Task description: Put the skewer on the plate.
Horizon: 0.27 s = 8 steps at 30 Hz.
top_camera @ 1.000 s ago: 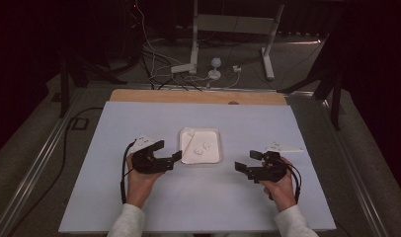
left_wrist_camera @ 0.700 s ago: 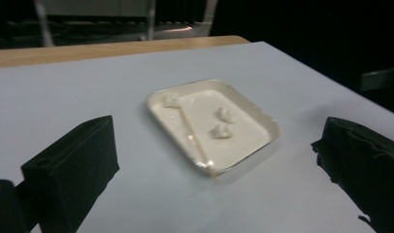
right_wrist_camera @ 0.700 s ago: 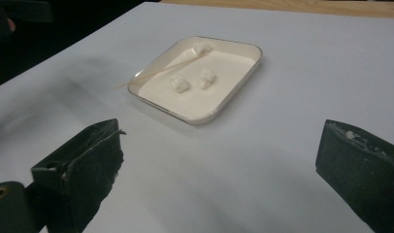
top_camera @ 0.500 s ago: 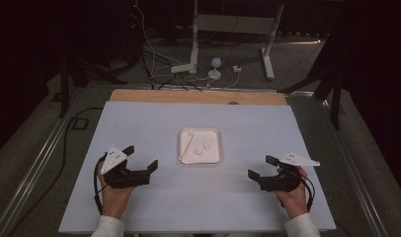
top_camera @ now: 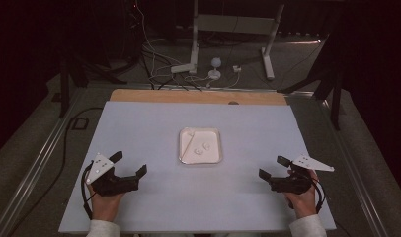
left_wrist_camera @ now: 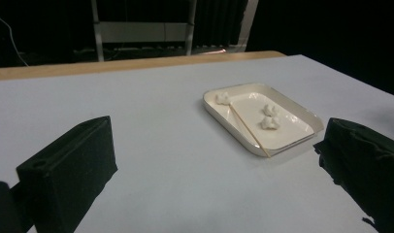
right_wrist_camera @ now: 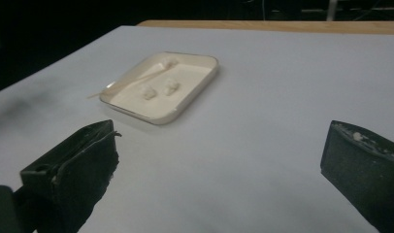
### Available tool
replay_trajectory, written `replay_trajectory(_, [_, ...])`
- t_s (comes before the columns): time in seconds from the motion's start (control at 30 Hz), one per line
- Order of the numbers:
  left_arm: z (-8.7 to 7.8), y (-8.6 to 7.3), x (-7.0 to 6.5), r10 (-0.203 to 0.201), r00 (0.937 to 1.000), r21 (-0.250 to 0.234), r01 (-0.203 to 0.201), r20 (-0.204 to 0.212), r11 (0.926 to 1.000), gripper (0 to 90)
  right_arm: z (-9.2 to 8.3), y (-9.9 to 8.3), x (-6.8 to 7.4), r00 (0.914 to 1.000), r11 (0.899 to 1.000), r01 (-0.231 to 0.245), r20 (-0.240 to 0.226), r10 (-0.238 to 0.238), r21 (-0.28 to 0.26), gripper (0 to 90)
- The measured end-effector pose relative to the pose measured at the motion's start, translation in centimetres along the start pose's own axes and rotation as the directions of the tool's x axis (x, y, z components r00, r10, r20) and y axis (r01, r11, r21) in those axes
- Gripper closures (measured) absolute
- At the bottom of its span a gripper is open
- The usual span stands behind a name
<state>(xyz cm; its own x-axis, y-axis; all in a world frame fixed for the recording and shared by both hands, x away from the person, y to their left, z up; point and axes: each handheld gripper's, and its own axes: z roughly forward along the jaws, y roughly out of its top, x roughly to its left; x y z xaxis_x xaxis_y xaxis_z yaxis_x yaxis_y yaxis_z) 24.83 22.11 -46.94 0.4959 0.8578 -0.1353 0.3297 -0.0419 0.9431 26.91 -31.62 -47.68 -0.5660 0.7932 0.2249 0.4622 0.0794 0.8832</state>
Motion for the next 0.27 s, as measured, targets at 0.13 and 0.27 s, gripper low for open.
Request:
replay_trajectory(0.13, [-0.33, 0.07, 0.15, -0.003, 1.0, -0.022, 0.003, -0.001, 0.9998, 0.5, -0.08, -0.25, -0.28, 1.0, 1.0, 0.005, 0.002, -0.005, 0.002, 0.0])
replay_trajectory(0.27, [-0.32, 0.01, 0.21, -0.011, 0.9999, -0.033, 0.011, -0.003, 0.9994, 0.5, -0.02, -0.41, -0.04, 0.9997, 1.0, 0.022, 0.006, -0.022, 0.009, 0.0])
